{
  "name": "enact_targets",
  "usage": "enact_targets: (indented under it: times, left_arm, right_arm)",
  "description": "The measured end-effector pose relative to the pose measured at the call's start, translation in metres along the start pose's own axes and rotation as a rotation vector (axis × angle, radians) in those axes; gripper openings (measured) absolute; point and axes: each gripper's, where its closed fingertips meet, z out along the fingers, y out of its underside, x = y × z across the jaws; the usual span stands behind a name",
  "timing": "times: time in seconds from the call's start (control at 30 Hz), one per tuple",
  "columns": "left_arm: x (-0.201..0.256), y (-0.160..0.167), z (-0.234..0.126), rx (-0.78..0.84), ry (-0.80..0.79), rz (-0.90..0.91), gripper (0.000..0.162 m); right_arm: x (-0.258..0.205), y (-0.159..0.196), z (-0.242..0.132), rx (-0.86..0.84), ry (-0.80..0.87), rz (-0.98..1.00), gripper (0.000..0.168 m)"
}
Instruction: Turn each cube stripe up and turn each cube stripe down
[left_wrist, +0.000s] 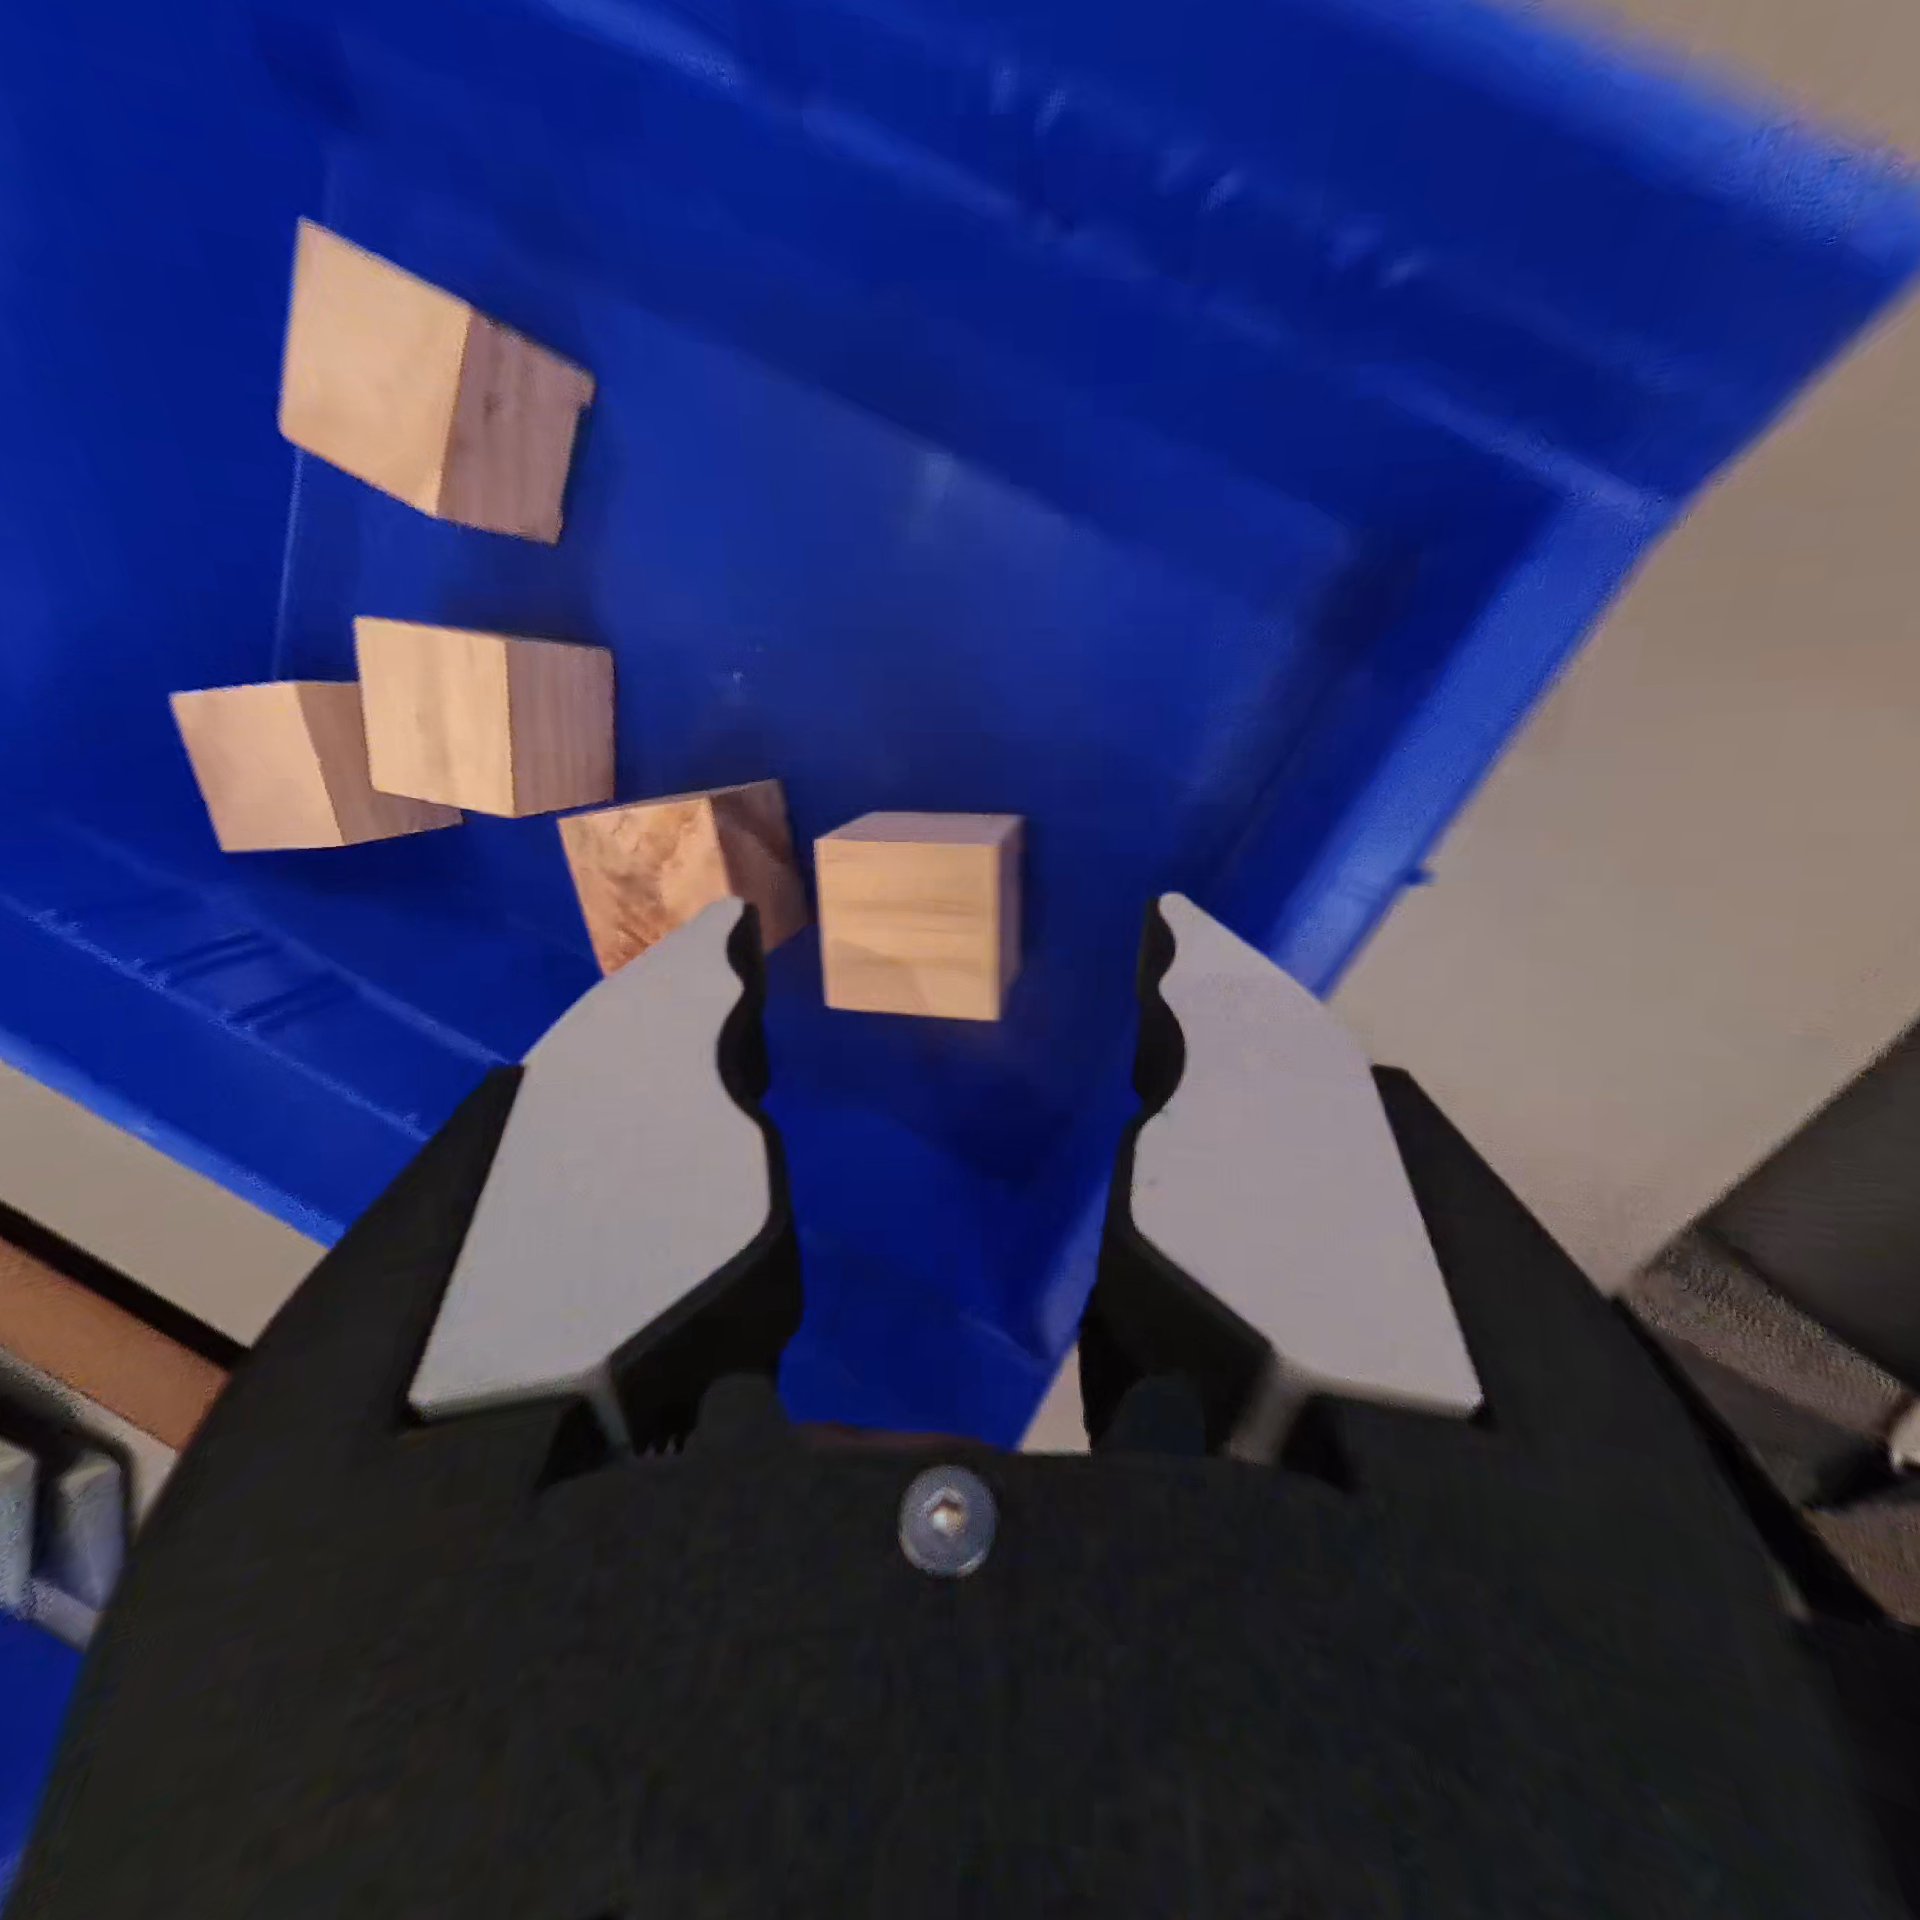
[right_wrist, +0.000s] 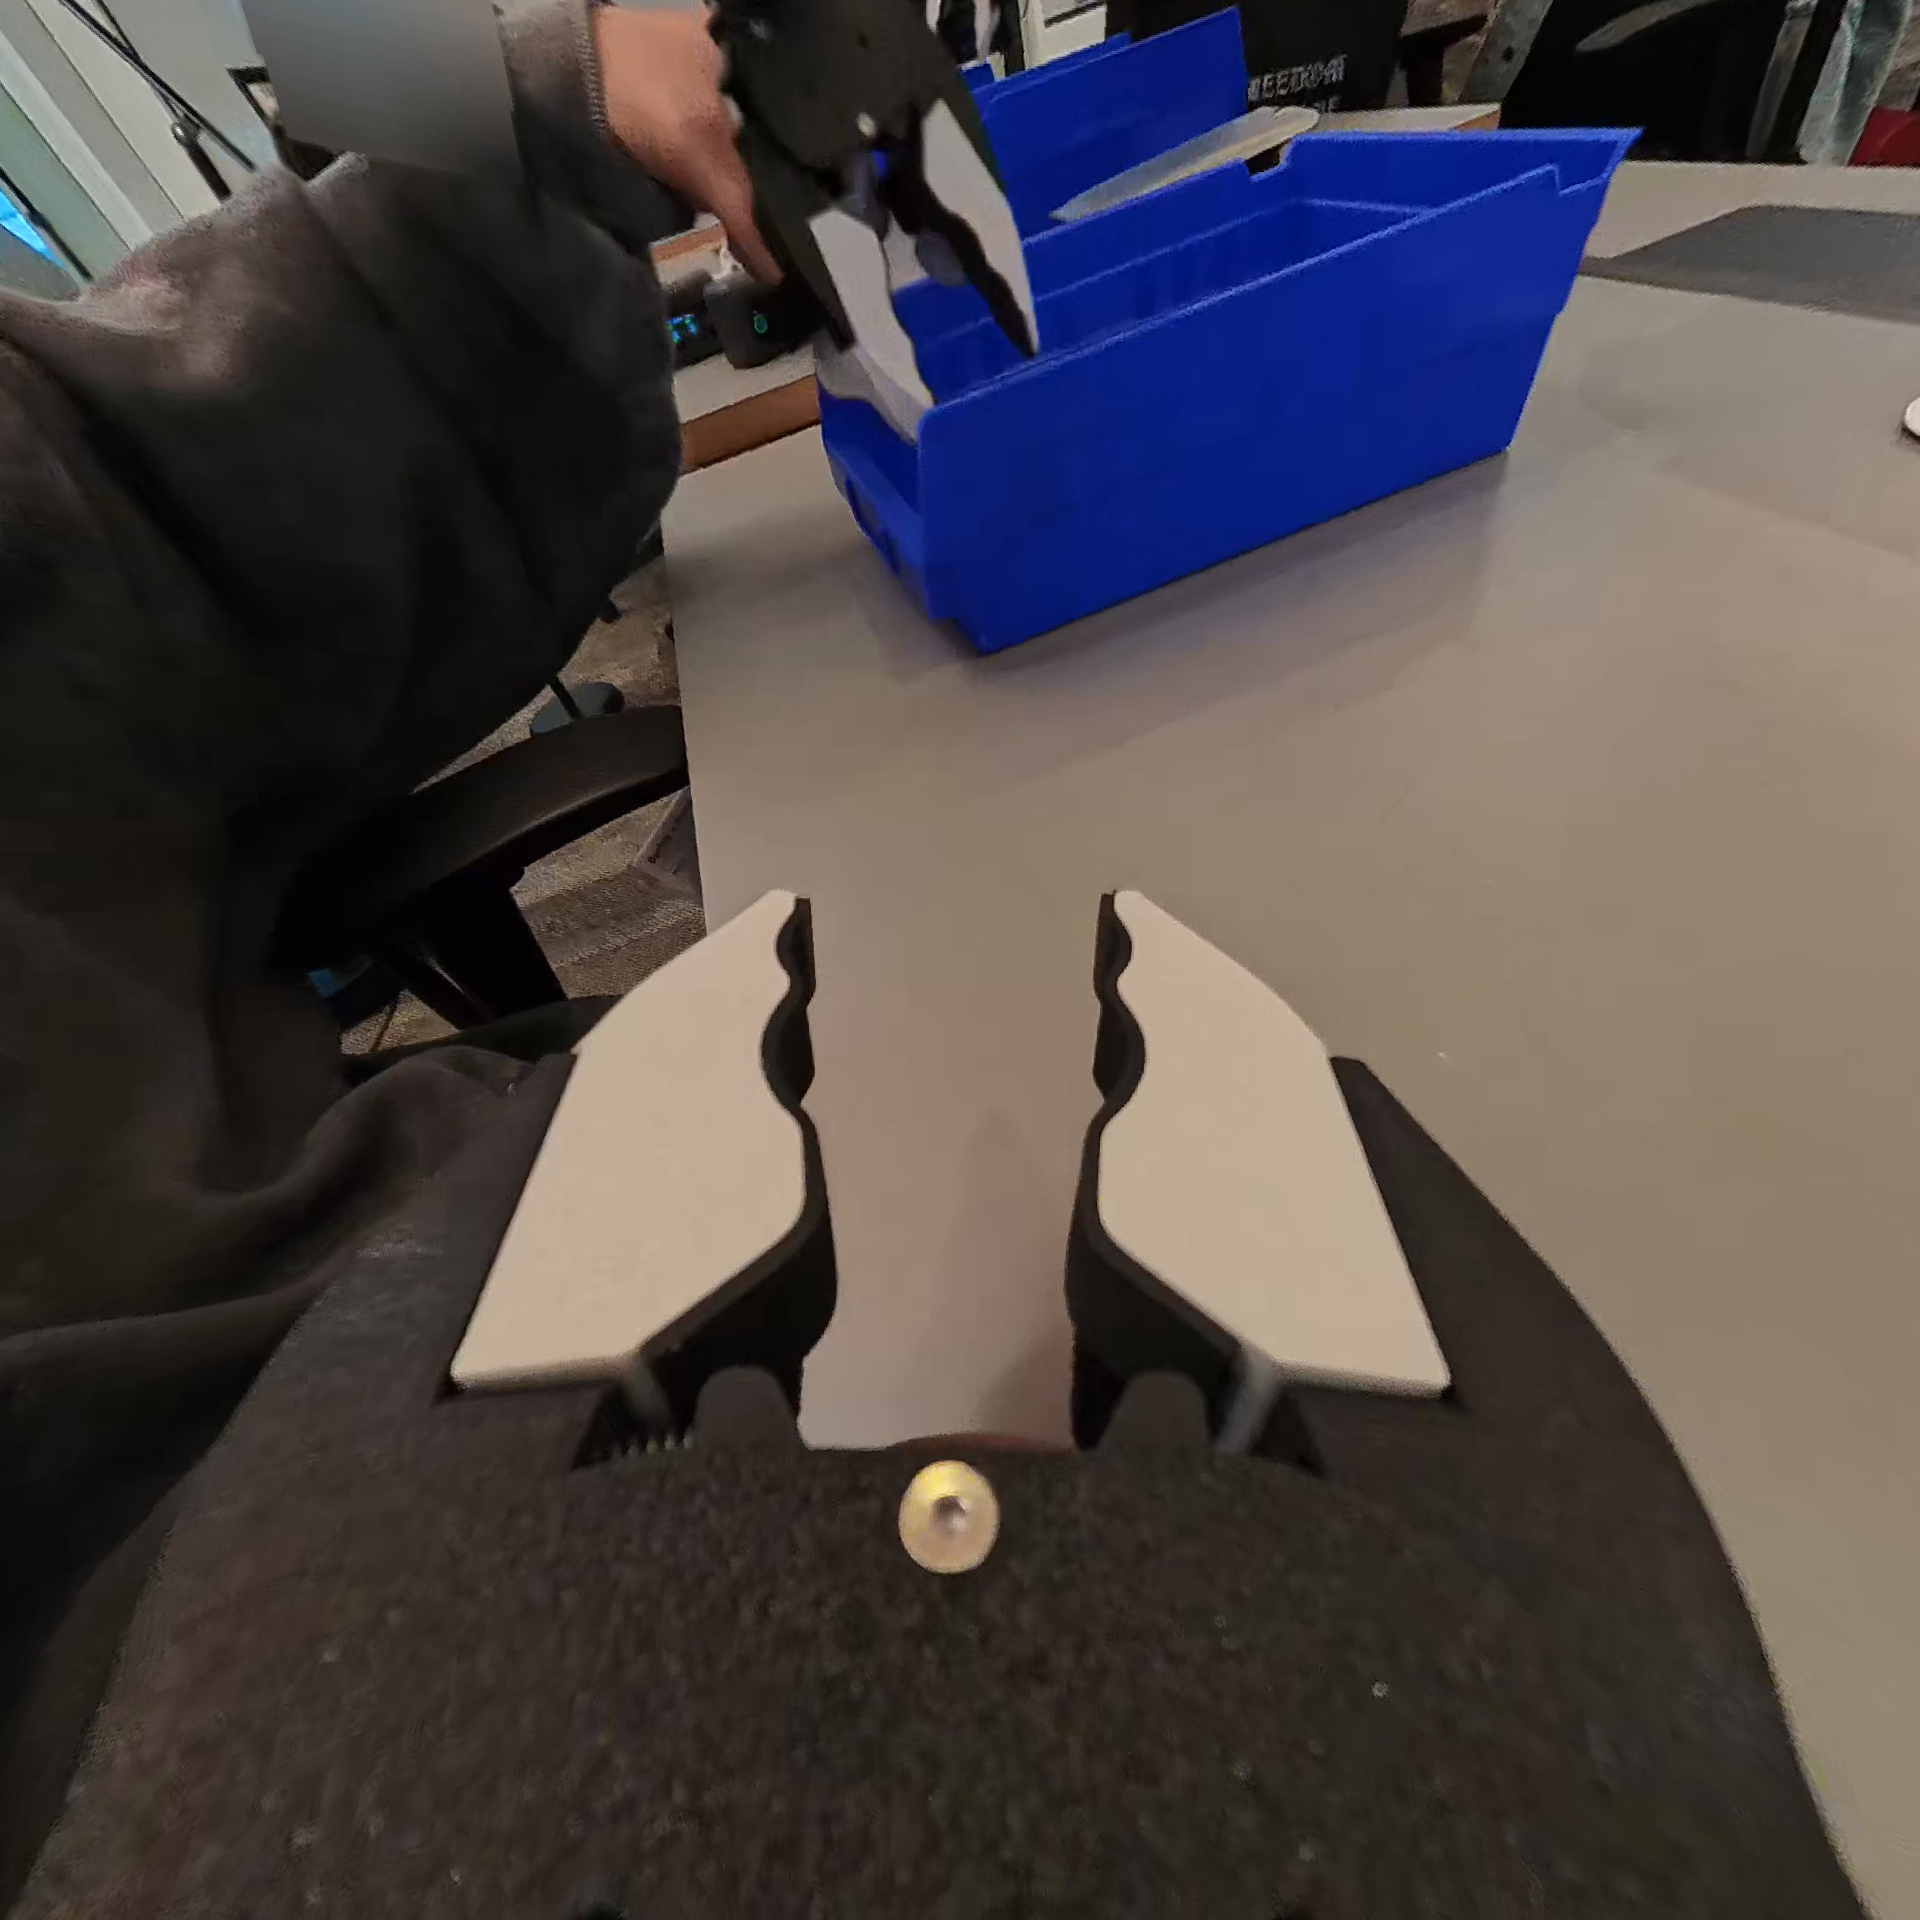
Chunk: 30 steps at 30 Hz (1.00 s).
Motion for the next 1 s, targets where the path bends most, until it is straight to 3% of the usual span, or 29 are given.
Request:
enact_targets:
  times: [0.2, 0.27, 0.33, 0.53, 0.63, 0.8, 0.93, 1.0]
  left_arm:
    - [-0.004, 0.012, 0.035, -0.115, 0.136, -0.024, 0.067]
    - [0.001, 0.011, 0.041, -0.12, 0.163, -0.017, 0.058]
    - [-0.004, 0.015, 0.045, -0.159, 0.123, -0.004, 0.045]
    - [-0.008, 0.016, 0.036, -0.147, 0.1, -0.004, 0.044]
    - [-0.014, -0.008, 0.0, 0.024, 0.066, -0.047, 0.044]
    - [-0.007, -0.08, -0.073, 0.481, 0.062, -0.183, 0.044]
    - [0.022, -0.149, -0.107, 0.857, 0.237, -0.342, 0.044]
    - [0.045, -0.185, -0.118, 1.002, 0.377, -0.391, 0.044]
  right_arm:
    - [0.001, -0.004, -0.008, 0.031, -0.009, 0.027, 0.051]
    - [0.002, -0.003, -0.008, 0.033, -0.021, 0.04, 0.051]
    - [0.002, -0.001, -0.007, 0.028, -0.035, 0.06, 0.051]
    - [-0.001, -0.003, -0.008, 0.034, -0.061, 0.094, 0.05]
    - [0.001, -0.012, -0.017, 0.073, -0.05, 0.089, 0.049]
    - [0.027, -0.03, -0.035, 0.209, 0.028, 0.149, 0.052]
    - [0.067, -0.042, -0.045, 0.311, 0.123, 0.238, 0.063]
    - [0.073, -0.058, -0.045, 0.34, 0.068, 0.291, 0.068]
